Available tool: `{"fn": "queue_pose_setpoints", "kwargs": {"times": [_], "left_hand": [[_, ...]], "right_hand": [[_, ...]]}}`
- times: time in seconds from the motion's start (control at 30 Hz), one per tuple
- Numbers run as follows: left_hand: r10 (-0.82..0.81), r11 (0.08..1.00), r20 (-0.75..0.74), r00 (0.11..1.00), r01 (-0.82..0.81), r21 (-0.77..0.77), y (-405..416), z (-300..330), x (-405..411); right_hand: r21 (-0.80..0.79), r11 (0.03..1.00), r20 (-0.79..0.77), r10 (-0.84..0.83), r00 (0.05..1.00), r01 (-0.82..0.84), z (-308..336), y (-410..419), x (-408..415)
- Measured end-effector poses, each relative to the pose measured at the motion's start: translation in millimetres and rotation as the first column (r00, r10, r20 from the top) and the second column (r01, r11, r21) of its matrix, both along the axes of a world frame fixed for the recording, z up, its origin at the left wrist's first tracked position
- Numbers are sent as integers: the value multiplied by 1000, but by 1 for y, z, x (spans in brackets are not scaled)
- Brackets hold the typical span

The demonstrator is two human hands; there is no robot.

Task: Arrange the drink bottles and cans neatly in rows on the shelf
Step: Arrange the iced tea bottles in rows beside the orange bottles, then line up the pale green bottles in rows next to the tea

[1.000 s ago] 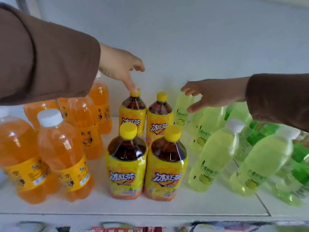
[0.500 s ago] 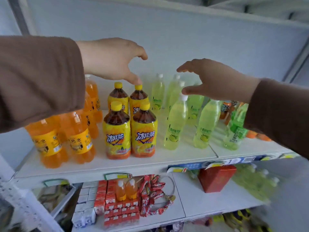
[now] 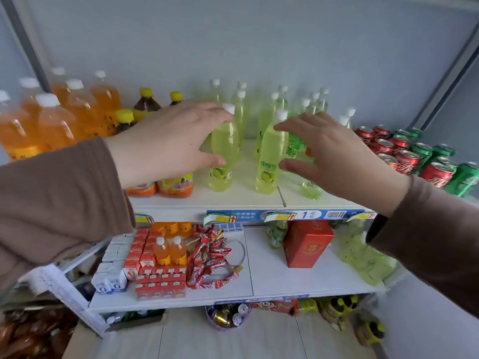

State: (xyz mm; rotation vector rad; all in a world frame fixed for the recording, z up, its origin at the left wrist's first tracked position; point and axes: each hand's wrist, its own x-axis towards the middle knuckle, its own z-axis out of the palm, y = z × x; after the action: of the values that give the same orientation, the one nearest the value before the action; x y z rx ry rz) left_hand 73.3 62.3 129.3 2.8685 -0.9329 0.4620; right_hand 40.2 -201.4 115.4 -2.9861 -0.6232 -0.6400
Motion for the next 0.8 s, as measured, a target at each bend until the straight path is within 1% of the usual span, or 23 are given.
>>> {"fn": "queue_pose_setpoints", "kwargs": {"times": [0.17, 0.23, 0.37, 0.6, 0.8], "left_hand": [[92, 993, -67, 993, -97, -63, -36, -54, -30], [133, 986, -81, 988, -140, -87, -44, -77, -41], [188, 975, -103, 977, -198, -101, -60, -123, -55], [257, 965, -114, 960, -262, -27, -73, -201, -53], [327, 944, -112, 938, -317, 94, -62, -260, -37]], "right_hand": [[33, 998, -86, 54, 995, -51, -51, -42, -13], [52, 996, -127, 72, 989, -66, -73, -51, -14], [83, 993, -160, 96, 982, -83, -115, -60, -13], [173, 982, -183, 102, 978, -70, -188, -53, -7], [176, 984, -264, 77, 961, -30, -244, -20, -1]]}}
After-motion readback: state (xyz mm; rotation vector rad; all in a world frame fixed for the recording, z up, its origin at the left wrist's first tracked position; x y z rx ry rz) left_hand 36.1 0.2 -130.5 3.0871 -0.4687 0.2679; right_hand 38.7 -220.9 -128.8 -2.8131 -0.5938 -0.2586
